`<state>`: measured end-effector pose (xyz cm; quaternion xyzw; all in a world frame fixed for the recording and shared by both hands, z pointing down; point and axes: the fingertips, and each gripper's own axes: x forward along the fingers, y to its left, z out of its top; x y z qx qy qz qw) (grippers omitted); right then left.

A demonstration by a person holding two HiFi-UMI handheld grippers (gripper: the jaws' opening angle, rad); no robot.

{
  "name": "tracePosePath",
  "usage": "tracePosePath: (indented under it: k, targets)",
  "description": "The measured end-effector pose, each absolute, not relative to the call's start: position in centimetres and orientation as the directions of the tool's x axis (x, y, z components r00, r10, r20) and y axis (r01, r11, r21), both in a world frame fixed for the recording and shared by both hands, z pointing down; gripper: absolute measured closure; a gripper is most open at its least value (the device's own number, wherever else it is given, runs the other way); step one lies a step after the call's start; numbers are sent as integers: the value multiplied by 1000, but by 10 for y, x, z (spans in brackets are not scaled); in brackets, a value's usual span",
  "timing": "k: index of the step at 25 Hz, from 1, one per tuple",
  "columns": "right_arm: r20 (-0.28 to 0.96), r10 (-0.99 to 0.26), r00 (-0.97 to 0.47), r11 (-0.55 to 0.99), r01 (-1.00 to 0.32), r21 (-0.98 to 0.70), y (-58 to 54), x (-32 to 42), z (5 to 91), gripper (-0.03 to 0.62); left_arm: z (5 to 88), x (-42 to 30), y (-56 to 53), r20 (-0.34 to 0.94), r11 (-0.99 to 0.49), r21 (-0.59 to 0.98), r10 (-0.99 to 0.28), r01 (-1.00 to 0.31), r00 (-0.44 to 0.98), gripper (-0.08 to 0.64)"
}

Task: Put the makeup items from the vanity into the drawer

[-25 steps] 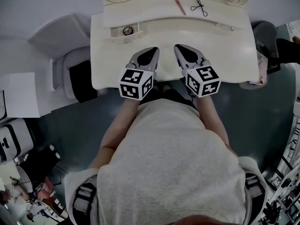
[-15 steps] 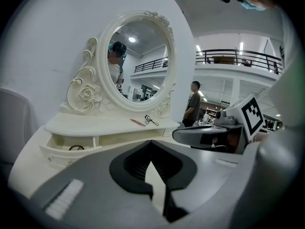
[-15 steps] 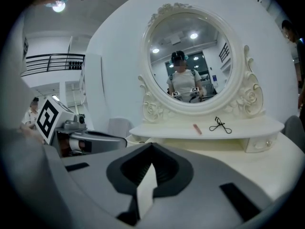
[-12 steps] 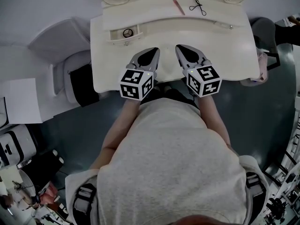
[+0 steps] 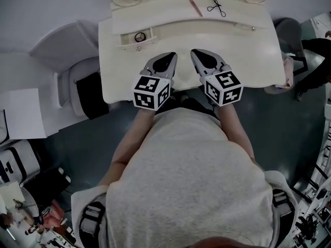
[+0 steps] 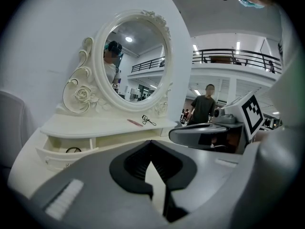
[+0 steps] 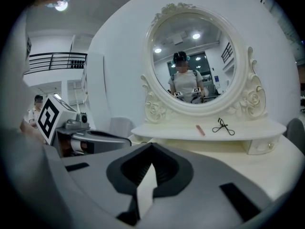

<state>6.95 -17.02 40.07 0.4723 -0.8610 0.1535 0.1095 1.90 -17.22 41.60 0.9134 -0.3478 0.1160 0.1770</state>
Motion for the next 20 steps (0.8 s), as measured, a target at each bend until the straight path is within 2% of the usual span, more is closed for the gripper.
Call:
tracePosePath:
  k: [20]
  targets:
    - [337, -764, -551, 532, -833, -154, -164, 61, 399, 584, 418, 13, -169, 339, -684, 259, -597, -682, 727, 551]
